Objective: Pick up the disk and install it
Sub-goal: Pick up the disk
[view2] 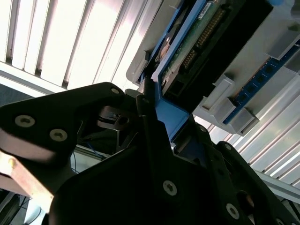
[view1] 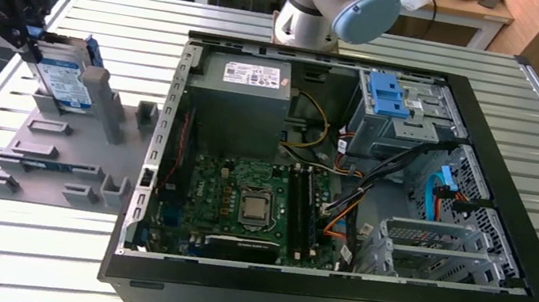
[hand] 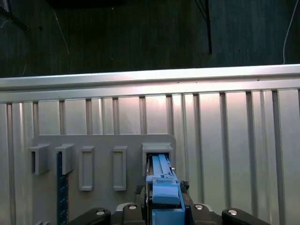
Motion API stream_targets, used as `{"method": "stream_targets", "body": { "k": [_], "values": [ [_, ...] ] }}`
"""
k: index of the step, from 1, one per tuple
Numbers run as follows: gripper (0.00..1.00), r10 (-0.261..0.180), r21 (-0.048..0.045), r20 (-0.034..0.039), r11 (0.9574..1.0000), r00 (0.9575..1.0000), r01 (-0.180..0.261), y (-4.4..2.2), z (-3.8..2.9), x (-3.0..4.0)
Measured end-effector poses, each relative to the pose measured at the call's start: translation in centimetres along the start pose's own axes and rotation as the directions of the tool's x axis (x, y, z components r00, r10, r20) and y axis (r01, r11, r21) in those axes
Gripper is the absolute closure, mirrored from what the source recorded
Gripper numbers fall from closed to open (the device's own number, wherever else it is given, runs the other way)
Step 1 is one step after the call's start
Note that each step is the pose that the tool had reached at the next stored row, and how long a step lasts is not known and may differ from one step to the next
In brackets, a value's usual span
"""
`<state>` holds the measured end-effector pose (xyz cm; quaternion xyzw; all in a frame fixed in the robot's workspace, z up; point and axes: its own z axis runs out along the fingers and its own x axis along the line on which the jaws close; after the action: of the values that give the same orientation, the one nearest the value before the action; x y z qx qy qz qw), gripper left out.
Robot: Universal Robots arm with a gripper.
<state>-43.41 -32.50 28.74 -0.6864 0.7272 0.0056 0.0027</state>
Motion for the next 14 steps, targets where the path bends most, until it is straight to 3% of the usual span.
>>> {"method": "stream_targets", "body": {
  "k": [4,14],
  "values": [
    [0.63,-0.034,-0.0006,-0.0003,0.9994,0.9994,0.034,0.00,-0.01,0.04],
    [0.63,-0.029,-0.0005,-0.0006,0.9996,0.9996,0.029,0.00,0.00,0.12]
  ]
}}
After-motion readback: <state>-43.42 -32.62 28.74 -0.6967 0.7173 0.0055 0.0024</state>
